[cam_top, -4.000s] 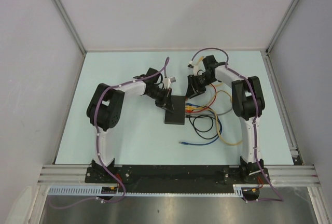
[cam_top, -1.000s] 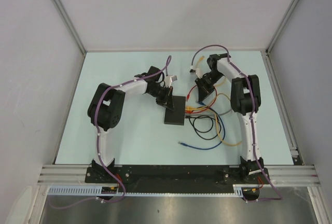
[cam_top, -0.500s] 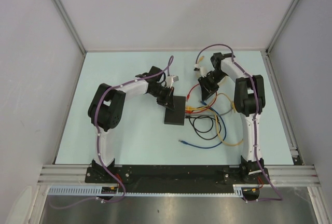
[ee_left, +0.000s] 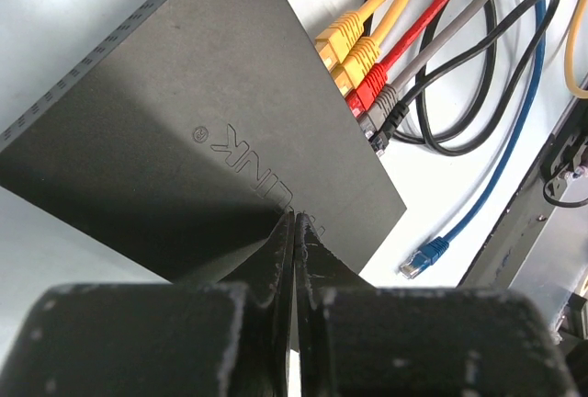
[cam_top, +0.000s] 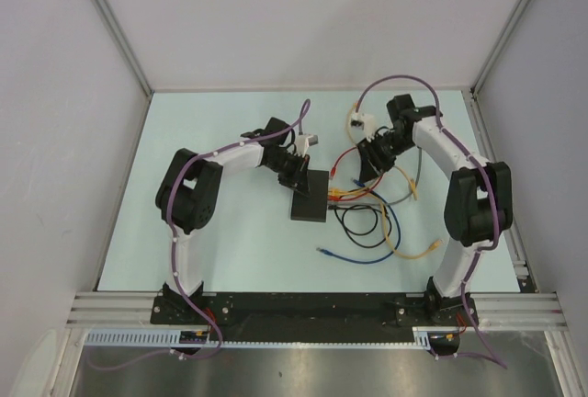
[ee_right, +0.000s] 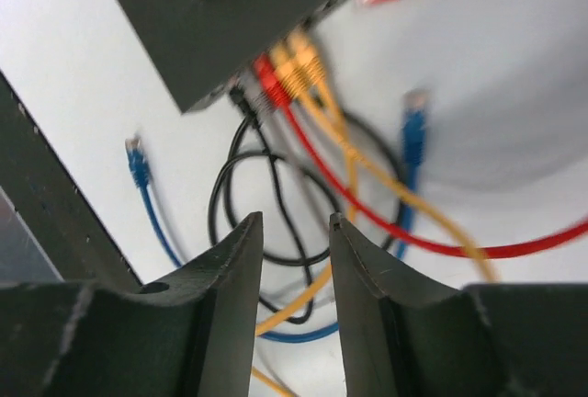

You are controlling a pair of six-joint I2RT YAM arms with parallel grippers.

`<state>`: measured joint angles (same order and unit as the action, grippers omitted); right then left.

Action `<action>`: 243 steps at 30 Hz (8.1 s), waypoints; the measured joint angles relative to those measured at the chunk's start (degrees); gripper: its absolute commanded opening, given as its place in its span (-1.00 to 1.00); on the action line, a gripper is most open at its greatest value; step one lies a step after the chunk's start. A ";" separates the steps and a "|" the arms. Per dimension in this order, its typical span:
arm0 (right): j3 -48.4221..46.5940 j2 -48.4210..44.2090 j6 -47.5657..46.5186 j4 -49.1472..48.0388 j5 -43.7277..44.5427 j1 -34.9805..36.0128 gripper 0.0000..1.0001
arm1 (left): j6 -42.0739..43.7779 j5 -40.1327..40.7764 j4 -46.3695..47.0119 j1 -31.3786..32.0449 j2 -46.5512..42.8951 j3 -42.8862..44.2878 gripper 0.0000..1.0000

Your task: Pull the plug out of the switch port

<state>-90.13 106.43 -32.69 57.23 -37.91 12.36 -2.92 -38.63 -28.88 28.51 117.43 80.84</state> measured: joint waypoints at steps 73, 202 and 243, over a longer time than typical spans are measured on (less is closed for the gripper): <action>14.32 3.82 0.66 -5.42 53.48 -24.96 -1.00 | 0.39 1.44 -0.94 1.97 0.55 1.49 -0.95; -7.63 26.73 9.07 -7.39 -17.79 3.98 -0.34 | 4.48 3.04 -4.63 0.33 0.39 2.97 -1.00; -14.36 28.04 3.85 0.09 -10.14 6.23 -1.00 | 4.42 2.40 -4.17 1.51 0.72 2.97 -1.00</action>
<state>-104.49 134.47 -28.84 57.32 -48.05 18.59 1.50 -36.23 -33.06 30.02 118.15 83.81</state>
